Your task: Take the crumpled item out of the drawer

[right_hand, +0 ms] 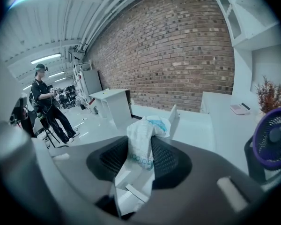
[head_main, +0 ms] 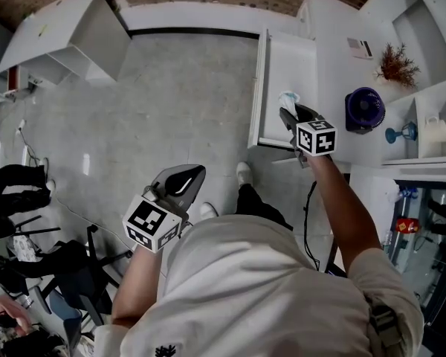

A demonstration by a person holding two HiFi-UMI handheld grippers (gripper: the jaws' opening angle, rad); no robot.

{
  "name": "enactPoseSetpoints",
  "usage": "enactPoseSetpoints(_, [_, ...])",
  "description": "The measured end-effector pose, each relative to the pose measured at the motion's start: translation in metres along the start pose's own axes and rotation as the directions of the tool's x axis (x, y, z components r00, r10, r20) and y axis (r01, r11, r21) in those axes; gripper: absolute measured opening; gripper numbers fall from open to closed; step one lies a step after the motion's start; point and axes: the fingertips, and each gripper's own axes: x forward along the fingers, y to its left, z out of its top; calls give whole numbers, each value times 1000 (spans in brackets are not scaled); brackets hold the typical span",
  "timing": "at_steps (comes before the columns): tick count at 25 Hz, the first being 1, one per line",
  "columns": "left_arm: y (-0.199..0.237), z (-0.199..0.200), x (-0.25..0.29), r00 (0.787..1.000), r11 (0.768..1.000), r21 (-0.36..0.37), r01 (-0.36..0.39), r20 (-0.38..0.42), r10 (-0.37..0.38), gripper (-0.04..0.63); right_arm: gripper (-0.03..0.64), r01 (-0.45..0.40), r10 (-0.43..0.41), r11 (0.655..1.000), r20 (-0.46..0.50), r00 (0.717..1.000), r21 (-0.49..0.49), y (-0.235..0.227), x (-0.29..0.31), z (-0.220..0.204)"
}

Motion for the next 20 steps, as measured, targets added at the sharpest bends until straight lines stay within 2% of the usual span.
enactPoseSetpoints(13, [-25, -35, -59, 999, 999, 27, 42, 1, -42, 5, 160, -56, 59, 998, 67, 996, -40, 108, -80, -7])
enactPoseSetpoints(20, [-35, -55, -80, 998, 998, 24, 55, -1, -55, 5, 158, -74, 78, 996, 90, 993, -51, 150, -114, -13])
